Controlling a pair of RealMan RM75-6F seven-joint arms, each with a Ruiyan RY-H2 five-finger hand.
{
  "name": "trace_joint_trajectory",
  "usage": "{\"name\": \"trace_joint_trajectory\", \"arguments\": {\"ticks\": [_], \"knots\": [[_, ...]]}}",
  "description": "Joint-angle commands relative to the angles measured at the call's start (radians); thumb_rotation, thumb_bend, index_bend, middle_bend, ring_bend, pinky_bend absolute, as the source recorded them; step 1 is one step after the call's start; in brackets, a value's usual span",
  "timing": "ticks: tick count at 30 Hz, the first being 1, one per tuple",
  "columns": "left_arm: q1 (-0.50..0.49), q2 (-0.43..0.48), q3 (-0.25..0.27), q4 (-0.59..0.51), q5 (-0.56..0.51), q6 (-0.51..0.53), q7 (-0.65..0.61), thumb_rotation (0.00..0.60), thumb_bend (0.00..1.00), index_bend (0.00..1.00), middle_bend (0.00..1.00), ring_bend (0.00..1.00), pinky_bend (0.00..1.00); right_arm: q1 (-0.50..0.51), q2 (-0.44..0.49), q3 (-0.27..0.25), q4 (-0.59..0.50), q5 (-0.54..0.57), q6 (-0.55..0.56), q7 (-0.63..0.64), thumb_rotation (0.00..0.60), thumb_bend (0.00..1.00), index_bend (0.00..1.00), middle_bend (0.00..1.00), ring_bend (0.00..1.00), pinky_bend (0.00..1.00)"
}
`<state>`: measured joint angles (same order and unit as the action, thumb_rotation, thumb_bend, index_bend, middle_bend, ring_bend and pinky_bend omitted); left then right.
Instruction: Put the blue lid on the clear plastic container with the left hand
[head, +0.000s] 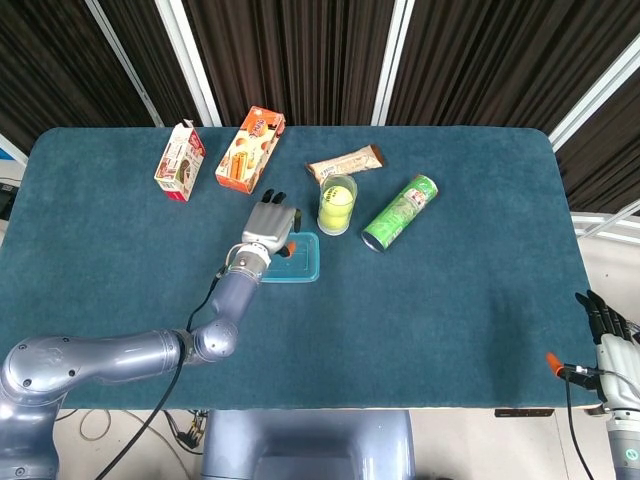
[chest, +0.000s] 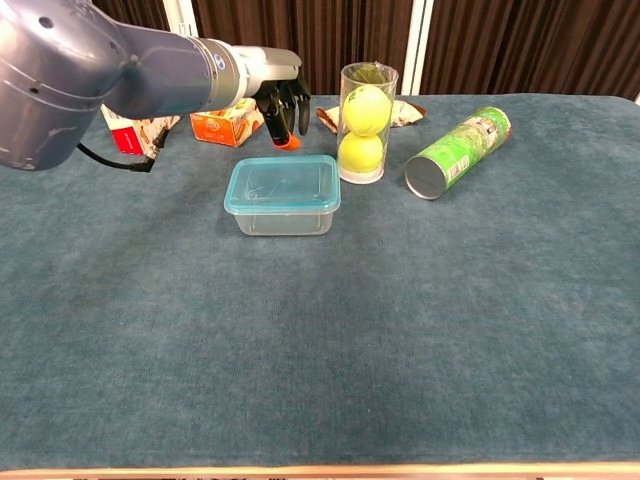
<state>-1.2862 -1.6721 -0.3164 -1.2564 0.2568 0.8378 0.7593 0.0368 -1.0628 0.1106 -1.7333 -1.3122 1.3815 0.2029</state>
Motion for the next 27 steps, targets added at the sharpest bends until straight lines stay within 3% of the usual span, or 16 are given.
{"name": "trace_joint_trajectory", "arguments": {"ticks": [1, 17, 27], "knots": [[-0.008, -0.003, 0.003, 0.009, -0.009, 0.000, 0.007, 0.600, 0.39, 0.49, 0.49, 0.08, 0.00, 0.000, 0.000, 0.001, 0.000, 0.002, -0.001, 0.000, 0.600, 0.29, 0.10, 0.00, 0.00, 0.00], [-0.029, -0.055, 0.020, 0.099, -0.012, -0.016, 0.004, 0.600, 0.44, 0.58, 0.49, 0.08, 0.00, -0.001, 0.003, 0.002, -0.005, 0.006, -0.005, 0.004, 0.600, 0.29, 0.10, 0.00, 0.00, 0.00], [-0.064, -0.114, -0.001, 0.174, -0.049, -0.019, 0.027, 0.600, 0.45, 0.59, 0.52, 0.11, 0.00, -0.002, 0.004, 0.000, -0.005, 0.004, -0.006, 0.005, 0.600, 0.29, 0.10, 0.00, 0.00, 0.00]]}}
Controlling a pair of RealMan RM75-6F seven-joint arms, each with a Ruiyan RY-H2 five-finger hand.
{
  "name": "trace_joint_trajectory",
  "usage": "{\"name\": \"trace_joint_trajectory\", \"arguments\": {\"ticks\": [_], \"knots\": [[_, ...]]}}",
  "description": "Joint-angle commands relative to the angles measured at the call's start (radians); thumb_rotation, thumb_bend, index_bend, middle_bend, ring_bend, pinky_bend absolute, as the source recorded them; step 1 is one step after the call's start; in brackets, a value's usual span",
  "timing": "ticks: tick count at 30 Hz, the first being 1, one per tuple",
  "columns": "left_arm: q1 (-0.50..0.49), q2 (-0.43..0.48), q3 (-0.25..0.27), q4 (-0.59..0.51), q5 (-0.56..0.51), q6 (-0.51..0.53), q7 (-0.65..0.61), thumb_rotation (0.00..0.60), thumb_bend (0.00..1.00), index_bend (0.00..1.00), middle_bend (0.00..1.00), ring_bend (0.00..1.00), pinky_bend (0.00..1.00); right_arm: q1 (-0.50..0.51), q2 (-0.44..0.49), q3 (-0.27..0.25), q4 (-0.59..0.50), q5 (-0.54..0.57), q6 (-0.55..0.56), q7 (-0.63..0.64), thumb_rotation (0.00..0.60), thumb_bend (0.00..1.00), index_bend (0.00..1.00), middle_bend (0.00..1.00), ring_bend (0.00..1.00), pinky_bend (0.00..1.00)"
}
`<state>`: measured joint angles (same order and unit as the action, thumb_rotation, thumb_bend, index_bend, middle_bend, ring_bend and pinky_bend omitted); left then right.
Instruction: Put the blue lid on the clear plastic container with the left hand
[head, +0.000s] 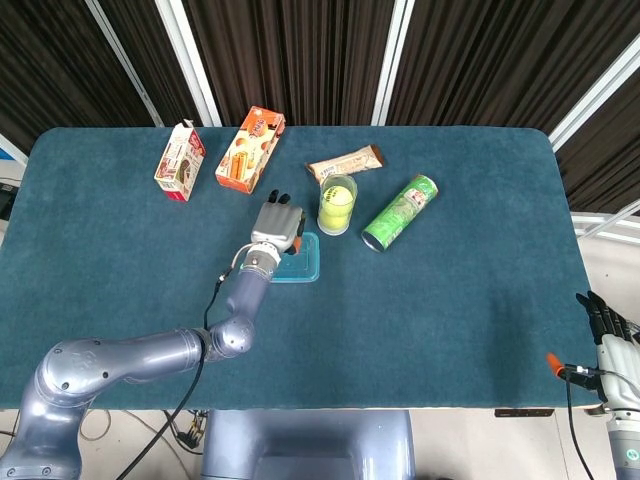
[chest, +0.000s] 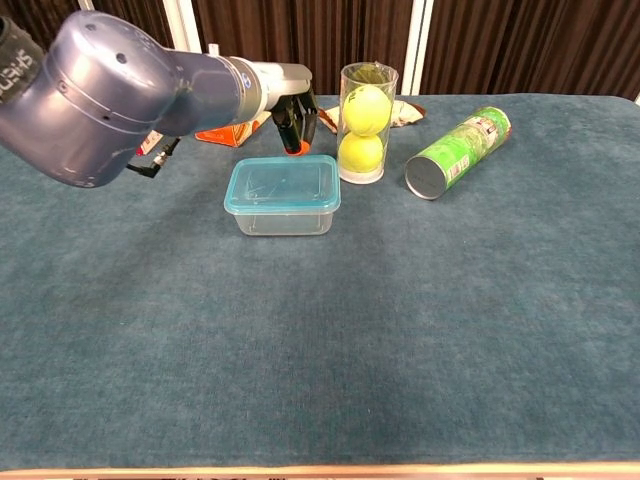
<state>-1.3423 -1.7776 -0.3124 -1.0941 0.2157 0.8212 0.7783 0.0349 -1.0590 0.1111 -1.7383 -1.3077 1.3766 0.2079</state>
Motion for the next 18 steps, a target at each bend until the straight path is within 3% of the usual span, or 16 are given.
{"name": "trace_joint_trajectory", "arguments": {"ticks": [1, 18], "knots": [[-0.012, -0.013, -0.007, 0.018, -0.011, -0.003, 0.012, 0.600, 0.46, 0.59, 0.52, 0.11, 0.00, 0.000, 0.000, 0.000, 0.000, 0.000, -0.001, 0.000, 0.600, 0.29, 0.10, 0.00, 0.00, 0.00], [-0.058, -0.075, -0.038, 0.115, -0.027, -0.028, 0.051, 0.600, 0.53, 0.62, 0.57, 0.14, 0.00, 0.000, 0.003, 0.001, -0.005, 0.009, -0.008, 0.000, 0.600, 0.29, 0.10, 0.00, 0.00, 0.00]]}}
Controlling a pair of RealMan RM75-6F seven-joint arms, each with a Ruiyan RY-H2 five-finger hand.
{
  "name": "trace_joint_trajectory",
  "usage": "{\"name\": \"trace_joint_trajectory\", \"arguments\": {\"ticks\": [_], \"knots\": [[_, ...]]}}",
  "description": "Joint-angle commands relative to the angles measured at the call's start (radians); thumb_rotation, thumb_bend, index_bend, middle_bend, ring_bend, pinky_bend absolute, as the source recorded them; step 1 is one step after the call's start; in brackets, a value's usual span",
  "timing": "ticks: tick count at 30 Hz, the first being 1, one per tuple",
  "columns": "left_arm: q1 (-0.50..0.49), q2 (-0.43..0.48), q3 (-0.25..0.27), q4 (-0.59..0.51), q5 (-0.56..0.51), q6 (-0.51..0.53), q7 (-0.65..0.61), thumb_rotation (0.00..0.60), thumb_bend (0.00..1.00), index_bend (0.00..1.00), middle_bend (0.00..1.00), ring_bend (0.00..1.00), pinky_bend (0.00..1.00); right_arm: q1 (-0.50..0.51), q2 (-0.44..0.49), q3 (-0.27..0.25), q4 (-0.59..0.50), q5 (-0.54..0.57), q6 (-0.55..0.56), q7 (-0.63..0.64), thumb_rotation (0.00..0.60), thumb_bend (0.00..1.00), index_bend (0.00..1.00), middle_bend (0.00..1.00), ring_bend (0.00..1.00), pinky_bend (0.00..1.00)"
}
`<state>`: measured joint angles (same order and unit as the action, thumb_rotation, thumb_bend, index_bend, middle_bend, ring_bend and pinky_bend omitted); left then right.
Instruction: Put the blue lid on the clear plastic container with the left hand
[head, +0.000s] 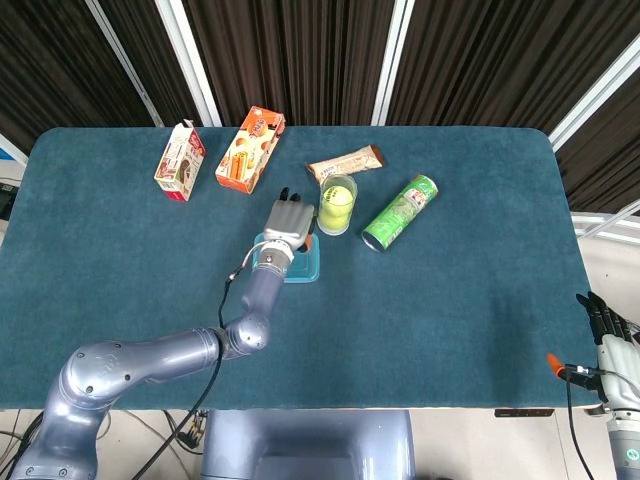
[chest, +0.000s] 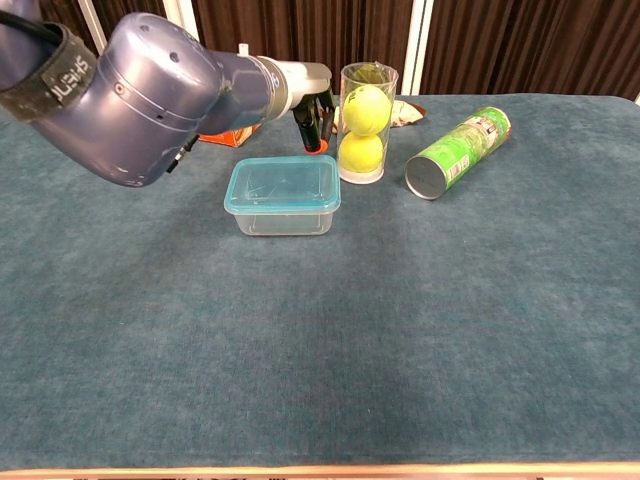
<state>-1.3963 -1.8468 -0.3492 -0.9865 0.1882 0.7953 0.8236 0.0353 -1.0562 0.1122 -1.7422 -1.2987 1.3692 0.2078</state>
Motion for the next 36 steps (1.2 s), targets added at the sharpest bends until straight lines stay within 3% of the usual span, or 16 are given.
{"name": "trace_joint_trajectory", "arguments": {"ticks": [1, 17, 36], "knots": [[-0.006, -0.010, -0.002, 0.014, 0.003, -0.002, 0.008, 0.600, 0.53, 0.62, 0.57, 0.14, 0.00, 0.000, 0.000, 0.000, -0.001, 0.001, -0.001, 0.000, 0.600, 0.29, 0.10, 0.00, 0.00, 0.00], [-0.019, -0.064, -0.001, 0.114, -0.005, -0.056, 0.050, 0.600, 0.53, 0.62, 0.57, 0.14, 0.00, 0.000, 0.002, 0.000, -0.004, 0.005, -0.005, -0.001, 0.600, 0.29, 0.10, 0.00, 0.00, 0.00], [-0.037, -0.117, 0.002, 0.184, 0.050, -0.040, 0.106, 0.600, 0.53, 0.62, 0.57, 0.14, 0.00, 0.000, 0.005, 0.000, -0.006, 0.006, -0.008, 0.005, 0.600, 0.29, 0.10, 0.00, 0.00, 0.00]]}}
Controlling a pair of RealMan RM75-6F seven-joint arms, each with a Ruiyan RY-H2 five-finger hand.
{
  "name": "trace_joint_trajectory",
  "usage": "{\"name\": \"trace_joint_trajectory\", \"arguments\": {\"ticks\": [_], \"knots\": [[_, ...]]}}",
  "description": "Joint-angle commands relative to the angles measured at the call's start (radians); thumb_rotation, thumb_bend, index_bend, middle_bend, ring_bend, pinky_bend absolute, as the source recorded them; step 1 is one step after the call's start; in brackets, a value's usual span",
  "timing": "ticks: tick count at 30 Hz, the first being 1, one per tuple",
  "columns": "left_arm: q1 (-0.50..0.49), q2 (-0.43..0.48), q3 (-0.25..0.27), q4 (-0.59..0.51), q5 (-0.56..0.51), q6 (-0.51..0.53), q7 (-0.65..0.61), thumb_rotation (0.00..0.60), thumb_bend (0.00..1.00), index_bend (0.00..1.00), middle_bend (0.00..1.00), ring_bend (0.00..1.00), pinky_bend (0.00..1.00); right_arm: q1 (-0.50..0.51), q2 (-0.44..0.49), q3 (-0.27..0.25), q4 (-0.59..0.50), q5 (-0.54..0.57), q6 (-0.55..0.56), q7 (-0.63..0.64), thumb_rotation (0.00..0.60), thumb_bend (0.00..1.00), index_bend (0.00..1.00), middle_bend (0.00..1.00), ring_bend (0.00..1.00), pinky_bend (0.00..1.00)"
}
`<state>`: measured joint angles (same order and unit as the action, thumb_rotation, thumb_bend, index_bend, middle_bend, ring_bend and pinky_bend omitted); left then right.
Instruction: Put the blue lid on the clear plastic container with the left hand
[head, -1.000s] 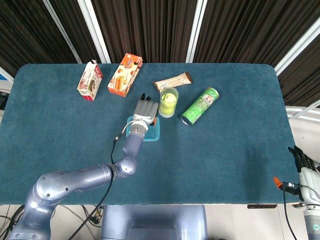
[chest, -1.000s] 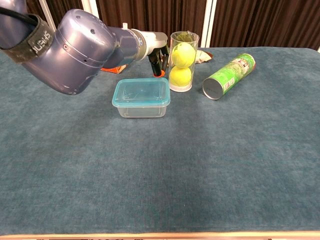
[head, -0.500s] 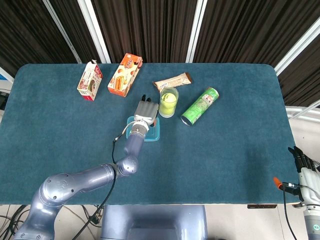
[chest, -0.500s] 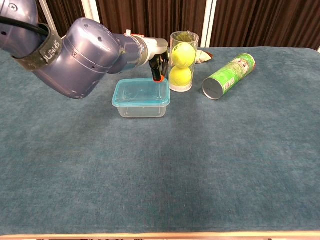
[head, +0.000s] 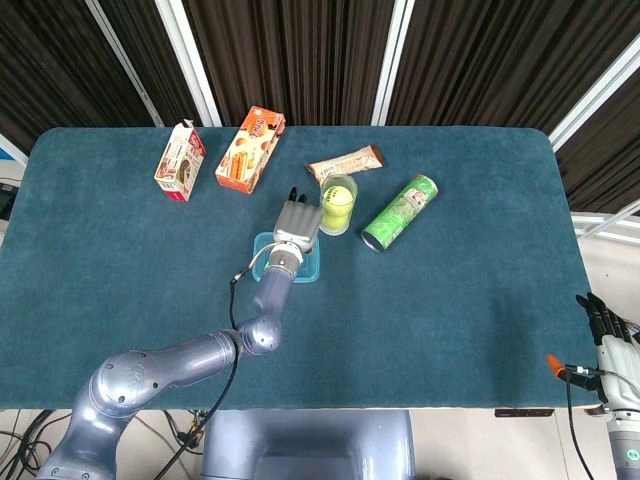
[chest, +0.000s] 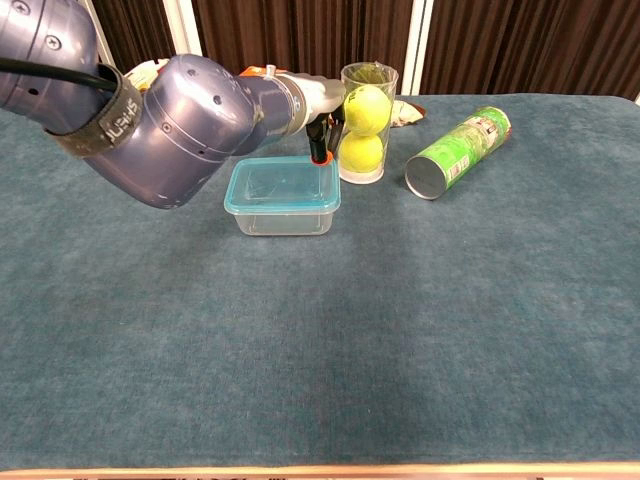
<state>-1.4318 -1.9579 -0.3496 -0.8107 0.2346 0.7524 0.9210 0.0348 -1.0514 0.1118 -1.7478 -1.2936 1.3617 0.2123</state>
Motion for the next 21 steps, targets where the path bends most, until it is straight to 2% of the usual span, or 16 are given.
{"name": "trace_joint_trajectory", "arguments": {"ticks": [1, 21], "knots": [[-0.002, -0.009, 0.002, 0.012, 0.007, 0.003, 0.012, 0.600, 0.53, 0.62, 0.57, 0.14, 0.00, 0.000, 0.000, 0.000, 0.000, 0.001, 0.000, 0.000, 0.600, 0.29, 0.10, 0.00, 0.00, 0.00], [0.009, -0.060, 0.002, 0.075, 0.083, -0.004, 0.047, 0.600, 0.53, 0.63, 0.57, 0.14, 0.00, -0.001, 0.002, 0.001, -0.002, 0.004, -0.001, 0.000, 0.600, 0.29, 0.10, 0.00, 0.00, 0.00]]}}
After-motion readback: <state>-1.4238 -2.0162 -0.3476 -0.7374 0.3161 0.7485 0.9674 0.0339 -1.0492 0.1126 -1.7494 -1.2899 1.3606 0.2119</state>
